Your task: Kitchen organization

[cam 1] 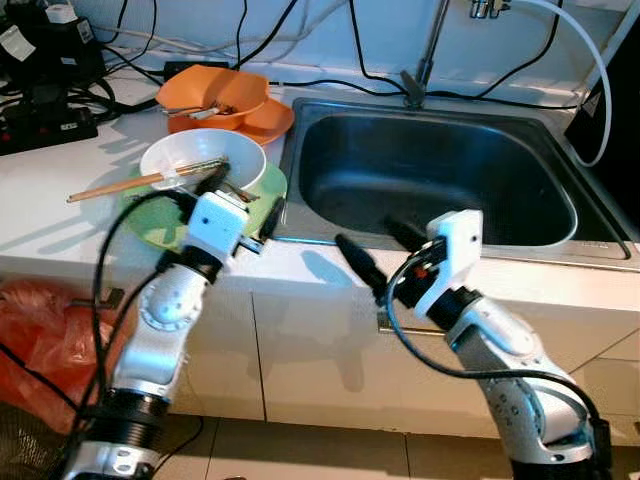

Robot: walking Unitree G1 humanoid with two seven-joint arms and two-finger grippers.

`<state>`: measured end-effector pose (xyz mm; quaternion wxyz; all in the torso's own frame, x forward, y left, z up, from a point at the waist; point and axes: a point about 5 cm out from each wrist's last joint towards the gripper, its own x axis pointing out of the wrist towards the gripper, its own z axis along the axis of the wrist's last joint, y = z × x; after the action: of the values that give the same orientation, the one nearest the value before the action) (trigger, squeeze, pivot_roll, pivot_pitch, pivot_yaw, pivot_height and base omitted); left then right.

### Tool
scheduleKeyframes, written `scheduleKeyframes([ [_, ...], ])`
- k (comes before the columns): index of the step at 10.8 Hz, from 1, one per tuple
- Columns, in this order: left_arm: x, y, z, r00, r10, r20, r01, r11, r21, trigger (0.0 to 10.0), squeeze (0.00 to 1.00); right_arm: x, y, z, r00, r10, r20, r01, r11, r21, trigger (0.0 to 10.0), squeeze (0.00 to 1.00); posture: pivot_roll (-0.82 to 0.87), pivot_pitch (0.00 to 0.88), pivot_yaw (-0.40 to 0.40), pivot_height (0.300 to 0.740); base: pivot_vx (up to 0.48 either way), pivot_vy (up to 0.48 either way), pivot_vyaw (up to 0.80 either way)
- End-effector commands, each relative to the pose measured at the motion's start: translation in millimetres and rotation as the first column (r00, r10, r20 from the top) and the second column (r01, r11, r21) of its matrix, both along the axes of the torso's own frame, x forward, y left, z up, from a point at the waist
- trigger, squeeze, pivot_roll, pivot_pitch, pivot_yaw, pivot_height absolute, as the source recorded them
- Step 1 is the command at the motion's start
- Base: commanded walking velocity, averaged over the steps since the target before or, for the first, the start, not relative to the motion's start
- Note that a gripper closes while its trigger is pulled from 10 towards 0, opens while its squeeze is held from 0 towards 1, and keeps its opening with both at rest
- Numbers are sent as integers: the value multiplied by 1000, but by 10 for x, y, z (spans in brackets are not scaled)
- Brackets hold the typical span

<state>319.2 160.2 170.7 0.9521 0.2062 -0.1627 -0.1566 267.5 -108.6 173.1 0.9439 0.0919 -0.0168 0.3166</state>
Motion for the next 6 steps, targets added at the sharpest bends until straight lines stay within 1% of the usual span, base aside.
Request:
scheduleKeyframes([
  [1, 31, 14, 75, 1000, 6, 31, -6, 1000, 5, 10000, 0, 20, -21, 59, 1000, -12, 26, 12, 1000, -1, 10000, 0, 60, 59, -53, 740, 0, 0, 0],
  [2, 37, 22, 87, 999, -6, 33, 6, 1000, 11, 706, 0, 17, 2, 52, 1000, -12, 7, 12, 1000, 3, 10000, 0, 60, 60, -52, 740, 0, 0, 0],
  [3, 35, 17, 90, 999, -17, 35, 16, 1000, 6, 0, 0, -11, 41, 32, 1000, 7, -4, -7, 1000, -1, 10000, 0, 60, 59, -51, 740, 0, 0, 0],
  [4, 34, 14, 88, 999, -23, 36, 23, 1000, 8, 0, 0, -32, 70, 18, 1000, 20, -4, -20, 1000, -9, 10000, 0, 59, 59, -52, 740, 0, 0, 0],
  [6, 37, 5, 87, 999, -34, 37, 33, 999, 13, 0, 0, -31, 78, 16, 1000, 27, -3, -27, 1000, -13, 10000, 0, 59, 59, -52, 740, 0, 0, 0],
])
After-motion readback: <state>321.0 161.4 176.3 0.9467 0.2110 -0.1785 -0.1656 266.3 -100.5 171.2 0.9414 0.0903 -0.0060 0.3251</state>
